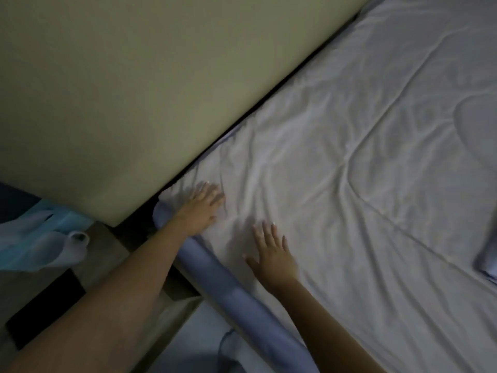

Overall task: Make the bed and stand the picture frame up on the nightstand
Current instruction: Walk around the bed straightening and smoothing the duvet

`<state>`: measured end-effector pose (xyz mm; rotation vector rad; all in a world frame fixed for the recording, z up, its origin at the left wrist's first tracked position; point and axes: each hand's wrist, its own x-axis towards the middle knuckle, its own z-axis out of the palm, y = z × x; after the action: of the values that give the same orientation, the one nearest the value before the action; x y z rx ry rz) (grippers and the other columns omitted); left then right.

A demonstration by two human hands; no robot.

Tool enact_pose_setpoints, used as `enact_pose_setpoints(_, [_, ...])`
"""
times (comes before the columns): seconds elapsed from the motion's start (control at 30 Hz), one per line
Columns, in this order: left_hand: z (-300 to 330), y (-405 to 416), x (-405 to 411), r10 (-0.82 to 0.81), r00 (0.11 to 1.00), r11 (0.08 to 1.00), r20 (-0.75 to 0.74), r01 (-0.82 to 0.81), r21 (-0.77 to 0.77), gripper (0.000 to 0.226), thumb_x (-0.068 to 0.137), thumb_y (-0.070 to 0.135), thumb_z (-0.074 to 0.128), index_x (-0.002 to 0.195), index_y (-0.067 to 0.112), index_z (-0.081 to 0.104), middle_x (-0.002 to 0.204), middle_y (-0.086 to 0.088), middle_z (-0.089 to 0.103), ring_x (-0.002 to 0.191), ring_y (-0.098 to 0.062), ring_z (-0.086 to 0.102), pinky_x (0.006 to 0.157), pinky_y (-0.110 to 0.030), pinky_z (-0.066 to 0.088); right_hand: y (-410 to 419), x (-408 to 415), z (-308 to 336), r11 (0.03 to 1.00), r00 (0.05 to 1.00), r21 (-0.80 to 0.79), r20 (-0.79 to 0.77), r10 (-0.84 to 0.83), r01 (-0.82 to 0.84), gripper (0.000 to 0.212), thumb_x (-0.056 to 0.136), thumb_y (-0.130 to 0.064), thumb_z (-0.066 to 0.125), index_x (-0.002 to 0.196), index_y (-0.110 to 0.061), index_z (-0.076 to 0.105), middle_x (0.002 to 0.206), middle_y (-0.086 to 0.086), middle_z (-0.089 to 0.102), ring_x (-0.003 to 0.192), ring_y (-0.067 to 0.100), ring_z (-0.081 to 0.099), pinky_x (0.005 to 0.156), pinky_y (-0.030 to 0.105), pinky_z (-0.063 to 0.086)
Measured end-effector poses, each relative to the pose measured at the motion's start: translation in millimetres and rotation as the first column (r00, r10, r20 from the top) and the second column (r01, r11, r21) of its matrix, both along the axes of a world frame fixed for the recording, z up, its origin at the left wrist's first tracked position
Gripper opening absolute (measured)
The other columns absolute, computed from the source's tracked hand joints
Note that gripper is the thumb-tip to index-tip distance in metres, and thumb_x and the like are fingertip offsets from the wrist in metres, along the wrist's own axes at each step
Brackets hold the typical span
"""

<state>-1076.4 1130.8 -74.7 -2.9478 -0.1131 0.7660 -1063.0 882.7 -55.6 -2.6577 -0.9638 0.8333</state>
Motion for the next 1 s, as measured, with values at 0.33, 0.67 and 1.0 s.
enact_pose_setpoints(0.33, [-74.3,51.9,0.9,0.0,0.971,0.978,0.241,0.051,-0.204,0.048,0.086,0.034,0.046,0.116,0.005,0.071,0.123,-0.025,0.066,0.113,-0.044,0.063,0.089,-0.052,0.053,69.5,17.8,-74.2,0.993,0.963,-0.027,0.242,0.116,-0.112,0.051,0.083,-0.029,0.038,0.125,-0.017,0.064,0.135,0.007,0.059,0.126,0.045,0.05,0.093,0.061,0.043])
enact_pose_setpoints(0.67, [-66.4,73.6,-47.4,0.137,0.962,0.976,0.236,-0.09,-0.199,0.07,0.095,0.064,0.01,0.141,0.027,0.047,0.149,-0.01,0.045,0.139,-0.033,0.041,0.105,-0.058,0.039,83.0,-10.7,-64.1,0.988,0.978,-0.026,0.139,0.154,-0.152,0.052,0.084,-0.043,0.035,0.122,-0.024,0.066,0.131,-0.002,0.063,0.122,0.032,0.058,0.089,0.05,0.053])
enact_pose_setpoints(1.0, [-21.4,-107.6,4.0,0.209,0.893,0.913,0.399,-0.032,-0.406,0.088,0.093,0.067,0.014,0.136,-0.001,0.053,0.147,-0.022,0.044,0.14,-0.04,0.034,0.113,-0.058,0.026,-189.7,9.0,-43.8,0.934,0.92,0.147,0.178,-0.35,0.327,0.065,0.088,-0.054,0.032,0.139,-0.017,0.05,0.148,0.011,0.044,0.137,0.037,0.039,0.105,0.054,0.037])
